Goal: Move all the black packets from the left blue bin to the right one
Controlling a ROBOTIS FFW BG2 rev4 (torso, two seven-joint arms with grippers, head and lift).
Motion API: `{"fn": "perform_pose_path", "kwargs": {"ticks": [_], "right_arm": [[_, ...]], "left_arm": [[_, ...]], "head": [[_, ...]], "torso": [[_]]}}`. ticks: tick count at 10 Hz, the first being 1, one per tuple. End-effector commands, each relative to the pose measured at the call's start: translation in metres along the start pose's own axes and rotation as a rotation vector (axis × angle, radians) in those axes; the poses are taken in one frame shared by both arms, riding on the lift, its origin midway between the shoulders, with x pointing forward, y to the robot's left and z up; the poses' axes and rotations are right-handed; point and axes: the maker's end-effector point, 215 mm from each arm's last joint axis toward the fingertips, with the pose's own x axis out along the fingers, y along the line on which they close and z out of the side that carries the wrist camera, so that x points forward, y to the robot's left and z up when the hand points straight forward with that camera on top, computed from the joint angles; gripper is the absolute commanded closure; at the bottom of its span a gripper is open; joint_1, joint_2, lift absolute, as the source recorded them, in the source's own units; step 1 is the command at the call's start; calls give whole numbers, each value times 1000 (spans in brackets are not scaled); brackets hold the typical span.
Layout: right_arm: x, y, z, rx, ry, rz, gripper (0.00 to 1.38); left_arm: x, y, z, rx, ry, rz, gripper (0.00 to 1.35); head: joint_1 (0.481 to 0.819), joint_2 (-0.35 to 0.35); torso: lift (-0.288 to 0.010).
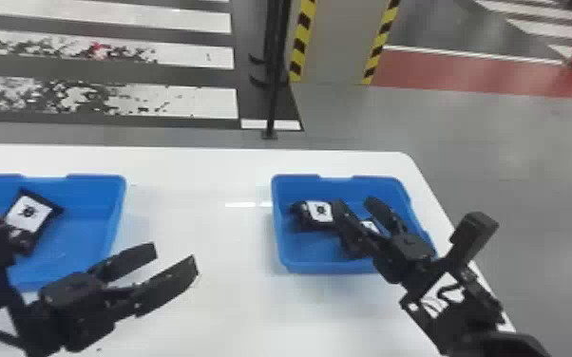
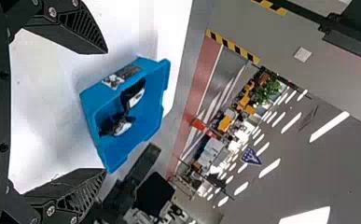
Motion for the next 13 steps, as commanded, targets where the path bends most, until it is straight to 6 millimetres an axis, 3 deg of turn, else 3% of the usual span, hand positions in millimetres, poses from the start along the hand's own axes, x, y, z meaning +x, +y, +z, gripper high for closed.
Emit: {"fn": "perform_pose_path", "kwargs": {"ticks": [1,2,3,4,5,7,8,11,13], "right_arm": [[-37,30,6,-84,4,-26,145],[-62,44,3,-118,23,-57,145],[-73,55,-1,-116,33,-54,145],[-80,69,-7,-102,41,-38,145],[-88,85,1,-107,32,-22,145],[-106,111,11,-112,31,-2,145],[-113,119,11,-106,38,2,147],[-124,124,2,-64,67,1,147],[-125,124,-5,-43,82,1,148]], "left_arm": [[-16,29,7,27,3,79,145],[-26,44,15,42,-9,118,145],[-38,64,23,67,-13,176,144],[-57,91,33,92,-16,265,140],[-79,125,51,134,-20,377,140],[-123,194,77,168,-12,586,139],[-133,220,86,173,-6,646,139],[-151,282,94,142,31,799,136],[-147,315,99,119,89,852,133]], "head": [[695,-171],[695,-139],[695,-108],[695,-88],[695,-38],[695,107],[695,172],[695,281],[695,323]], "torso": [[-140],[-140],[-140],[-140],[-140],[-140],[-140],[-140],[-140]]}}
